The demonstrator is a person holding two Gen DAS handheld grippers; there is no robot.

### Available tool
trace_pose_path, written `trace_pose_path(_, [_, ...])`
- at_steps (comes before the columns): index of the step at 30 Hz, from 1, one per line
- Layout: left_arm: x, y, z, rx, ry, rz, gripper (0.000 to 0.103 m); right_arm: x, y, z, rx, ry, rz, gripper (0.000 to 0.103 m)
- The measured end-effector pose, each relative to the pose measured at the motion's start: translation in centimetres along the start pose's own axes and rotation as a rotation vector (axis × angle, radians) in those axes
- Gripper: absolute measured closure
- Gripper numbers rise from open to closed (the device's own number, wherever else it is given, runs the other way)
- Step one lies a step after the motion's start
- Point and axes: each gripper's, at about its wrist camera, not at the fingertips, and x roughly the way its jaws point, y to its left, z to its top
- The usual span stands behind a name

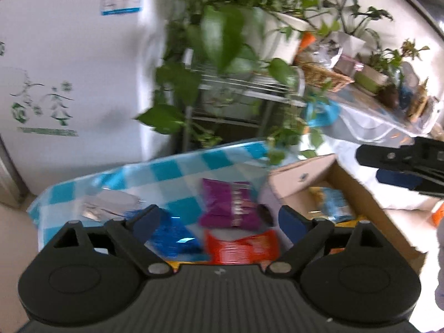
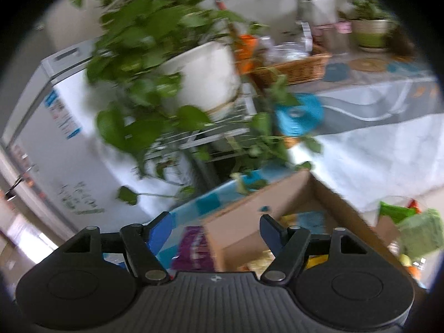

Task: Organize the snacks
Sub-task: 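Withdraw both tools from the box back over the remaining snacks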

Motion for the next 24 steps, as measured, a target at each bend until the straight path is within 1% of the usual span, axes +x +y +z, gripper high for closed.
trace_pose_path(5, [0.5,3.1,-0.2,0.004,0.034,0.065,0.010,2.0,2.5,-0.5,-0.036,0.046,0.098,0.027])
trace_pose_path(11, [2.3,6.5,-0.8,-0.079,0.060,0.124,0.010,5.4,5.1,-1.1,-0.043,0.113,0.150,0.027])
trace_pose_path(14, [3.3,7.2,-0.6,-0.092,0.063,0.138,0.010,7.6,6.2,-1.2,-0.035,0.137,0.154,0.027])
trace_pose_path(19, [5.0,7.8,-0.3,-0.115,0.057,0.121,0.010,11.0,7.4,-1.2,-0.078,0.162,0.099,0.027])
trace_pose_path(21, [5.9,8.0,-0.2,-0.124,0.061,0.118,0.010,12.1,7.7,-1.3,-0.079,0.178,0.095,0.024])
trace_pose_path(24, [7.1,8.1,0.0,-0.131,0.069,0.121,0.010,14.1,8.2,-1.2,-0.098,0.210,0.094,0.023])
